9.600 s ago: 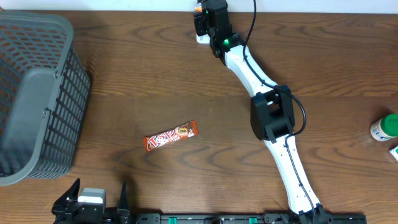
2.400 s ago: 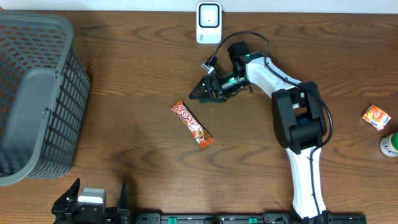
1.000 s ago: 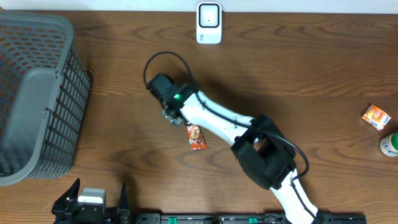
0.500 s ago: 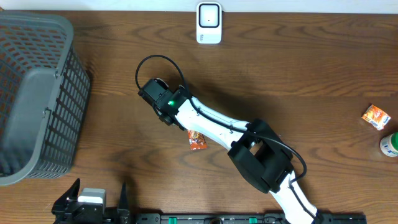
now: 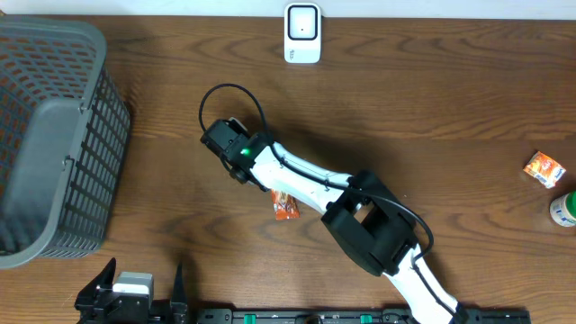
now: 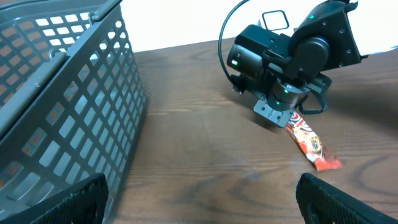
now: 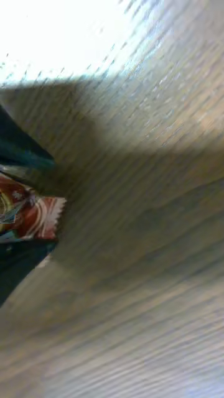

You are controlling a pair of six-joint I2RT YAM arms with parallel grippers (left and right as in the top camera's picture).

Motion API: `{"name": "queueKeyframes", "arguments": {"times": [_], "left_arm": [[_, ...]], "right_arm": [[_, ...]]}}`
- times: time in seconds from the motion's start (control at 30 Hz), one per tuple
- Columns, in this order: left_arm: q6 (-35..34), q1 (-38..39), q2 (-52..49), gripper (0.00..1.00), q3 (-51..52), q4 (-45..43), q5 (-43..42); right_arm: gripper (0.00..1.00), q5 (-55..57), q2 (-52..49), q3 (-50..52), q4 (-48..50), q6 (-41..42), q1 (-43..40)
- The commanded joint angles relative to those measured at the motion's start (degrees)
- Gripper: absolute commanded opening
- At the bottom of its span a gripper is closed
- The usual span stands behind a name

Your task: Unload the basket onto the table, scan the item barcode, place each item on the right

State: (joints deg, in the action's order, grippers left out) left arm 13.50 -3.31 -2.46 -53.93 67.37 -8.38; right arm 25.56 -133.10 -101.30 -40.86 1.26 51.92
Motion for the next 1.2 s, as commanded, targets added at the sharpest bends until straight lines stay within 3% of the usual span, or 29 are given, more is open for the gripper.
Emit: {"name": "queueKeyframes", "arguments": {"times": [0.0,0.1,0.3,0.6,0.67,0.7,0.77,0.83,1.07,1.17], "left_arm": [[0.13,0.13,0.15,0.96,-0.28,-0.07,0.52],[0.13,0.13,0.15,0.96,-0.28,-0.07,0.52],[0.13,0.13,0.15,0.96,-0.28,-0.07,0.52],[0.13,0.13,0.15,0.96,-0.28,-0.07,0.52],[0.13,0.13,0.15,0.96,-0.28,-0.07,0.52],[0.13,0.13,0.15,0.96,-0.28,-0.07,0.52],[0.13,0.13,0.15,0.96,-0.28,-0.07,0.52],[0.13,0.13,0.15,0.96,-0.28,-0.07,0.52],[0.13,0.13,0.15,0.96,-0.28,-0.07,0.52],[0.13,0.13,0.15,0.96,-0.28,-0.07,0.52]], "right_arm": [[0.18,1.09,-1.81,-0.31,-0.26,1.29,0.09],[0.01,1.40,-1.81,-0.35,-0.57,1.64,0.55],[0.01,0.22,-1.57,-1.36,-4.68,1.95,0.63],[0.02,-0.61,-1.55,-13.64,-15.63,5.14,0.63],[0.35,-0.63,-1.55,-15.82,-18.45,7.91,0.61],[0.43,-0.85,-1.55,-16.63,-20.00,9.77,0.63],[0.45,-1.92,-1.55,-16.87,-22.01,12.63,0.61],[0.55,-2.82,-1.57,-16.83,-24.52,16.13,0.57],[0.55,-10.21,-1.62,-16.57,-28.02,20.81,0.48],[0.49,-10.19,-1.62,-15.85,-28.09,22.45,0.59]]}}
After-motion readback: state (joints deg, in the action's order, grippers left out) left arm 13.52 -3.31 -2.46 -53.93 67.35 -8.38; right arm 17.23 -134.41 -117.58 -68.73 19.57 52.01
